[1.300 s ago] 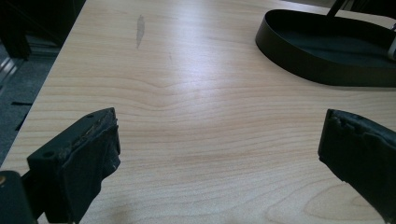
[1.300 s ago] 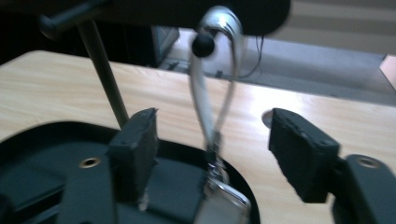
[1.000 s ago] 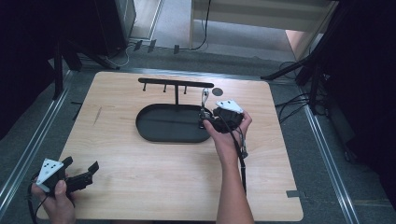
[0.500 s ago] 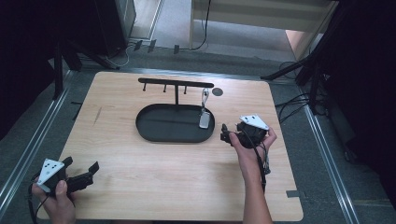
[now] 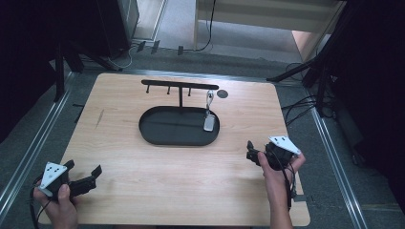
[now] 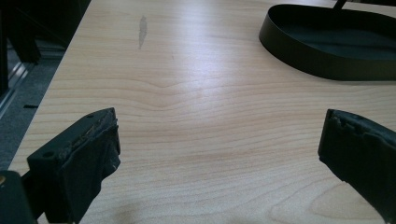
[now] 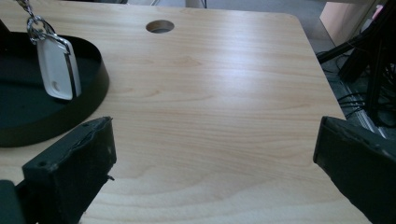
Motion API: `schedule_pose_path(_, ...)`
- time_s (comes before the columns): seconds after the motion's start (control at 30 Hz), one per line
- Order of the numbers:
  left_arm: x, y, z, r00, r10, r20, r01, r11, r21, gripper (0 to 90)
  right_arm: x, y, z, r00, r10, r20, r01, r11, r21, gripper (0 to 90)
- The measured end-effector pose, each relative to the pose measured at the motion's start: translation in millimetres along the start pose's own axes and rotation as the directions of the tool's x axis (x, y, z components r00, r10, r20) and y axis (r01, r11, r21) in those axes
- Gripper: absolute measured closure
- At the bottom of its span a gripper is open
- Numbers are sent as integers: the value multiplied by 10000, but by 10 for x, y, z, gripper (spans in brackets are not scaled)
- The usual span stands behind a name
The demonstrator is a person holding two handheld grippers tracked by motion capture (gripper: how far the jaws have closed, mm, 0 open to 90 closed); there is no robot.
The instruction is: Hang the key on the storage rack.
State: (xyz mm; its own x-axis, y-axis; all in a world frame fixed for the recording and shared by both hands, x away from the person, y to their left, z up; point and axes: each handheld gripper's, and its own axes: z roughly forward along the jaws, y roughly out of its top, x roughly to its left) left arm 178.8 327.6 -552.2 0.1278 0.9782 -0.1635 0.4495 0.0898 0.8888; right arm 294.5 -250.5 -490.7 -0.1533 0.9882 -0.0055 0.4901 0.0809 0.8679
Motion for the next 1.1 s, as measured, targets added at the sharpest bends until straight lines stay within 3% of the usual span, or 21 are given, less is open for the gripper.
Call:
schedule_pose_path(0.33,-12,-2,-3,9999,92,-66,-92,10000,-14,0,-236,-201,-125,9993,325,185,-323,9994,-82,0)
schedule_pose_path(0.77,-5,-4,-10,9999,70,-90,-71,10000,-47,0,-654,-477,-322,9947,885,521,-875,9960,-199,0)
schedule_pose_path(0.93,-22,-7,-13,9998,138,-141,-139,9999,-91,0,-825,-596,-398,9893,1296,672,-1278,9914,-297,0)
schedule_pose_path(1.1,-26,-8,-12,9997,168,-170,-170,9998,-110,0,-918,-677,-452,9887,1318,717,-1292,9908,-389,0)
